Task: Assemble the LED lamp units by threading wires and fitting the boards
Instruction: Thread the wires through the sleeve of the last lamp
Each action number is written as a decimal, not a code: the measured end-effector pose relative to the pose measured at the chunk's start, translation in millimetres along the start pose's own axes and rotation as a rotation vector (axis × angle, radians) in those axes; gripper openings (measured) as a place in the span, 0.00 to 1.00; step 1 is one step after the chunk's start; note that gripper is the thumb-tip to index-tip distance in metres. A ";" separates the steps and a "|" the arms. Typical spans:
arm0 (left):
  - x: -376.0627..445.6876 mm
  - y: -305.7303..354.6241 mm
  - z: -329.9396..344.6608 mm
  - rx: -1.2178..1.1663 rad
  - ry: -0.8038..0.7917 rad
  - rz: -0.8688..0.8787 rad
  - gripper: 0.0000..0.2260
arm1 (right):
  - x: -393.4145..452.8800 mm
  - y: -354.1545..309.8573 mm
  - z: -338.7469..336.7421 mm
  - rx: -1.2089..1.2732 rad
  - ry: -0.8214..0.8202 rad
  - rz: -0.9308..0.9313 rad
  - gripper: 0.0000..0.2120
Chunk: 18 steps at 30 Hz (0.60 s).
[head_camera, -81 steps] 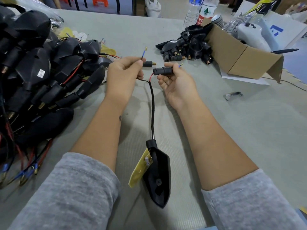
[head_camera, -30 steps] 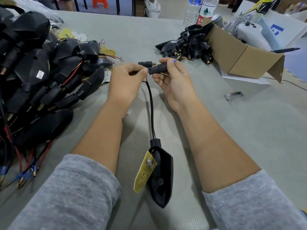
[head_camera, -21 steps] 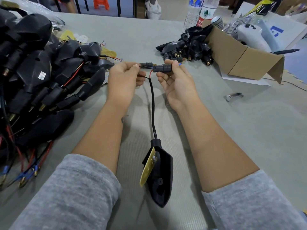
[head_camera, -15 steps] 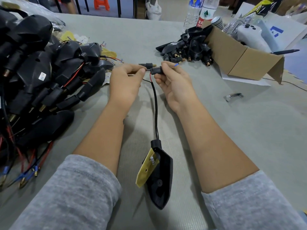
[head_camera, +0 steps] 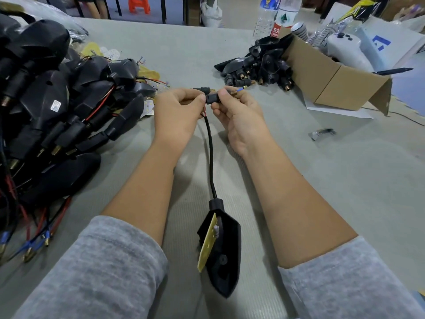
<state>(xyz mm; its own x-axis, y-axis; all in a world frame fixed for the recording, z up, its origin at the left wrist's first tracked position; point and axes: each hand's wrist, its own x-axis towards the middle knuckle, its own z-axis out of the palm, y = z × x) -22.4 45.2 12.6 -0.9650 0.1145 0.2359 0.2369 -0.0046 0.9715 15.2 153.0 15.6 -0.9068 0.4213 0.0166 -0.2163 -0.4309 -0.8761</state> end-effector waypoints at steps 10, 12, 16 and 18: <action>-5.7 4.8 3.3 -0.136 -0.021 -0.116 0.06 | 1.6 -1.6 -3.0 0.085 0.045 0.006 0.05; -5.7 4.8 1.1 -0.099 -0.016 -0.081 0.03 | 1.5 -1.9 -3.3 0.069 0.042 0.002 0.04; -7.1 5.5 0.5 -0.011 -0.004 -0.007 0.09 | 2.7 -1.7 -4.0 0.082 0.050 0.015 0.05; -6.8 5.7 0.0 0.009 0.018 0.003 0.09 | 4.1 -2.0 -4.4 0.131 0.076 0.027 0.06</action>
<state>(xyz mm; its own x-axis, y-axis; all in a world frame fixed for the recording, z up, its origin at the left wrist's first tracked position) -14.5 44.4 16.5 -0.9661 0.0971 0.2391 0.2406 0.0038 0.9706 13.5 159.1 15.3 -0.8839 0.4653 -0.0465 -0.2422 -0.5407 -0.8056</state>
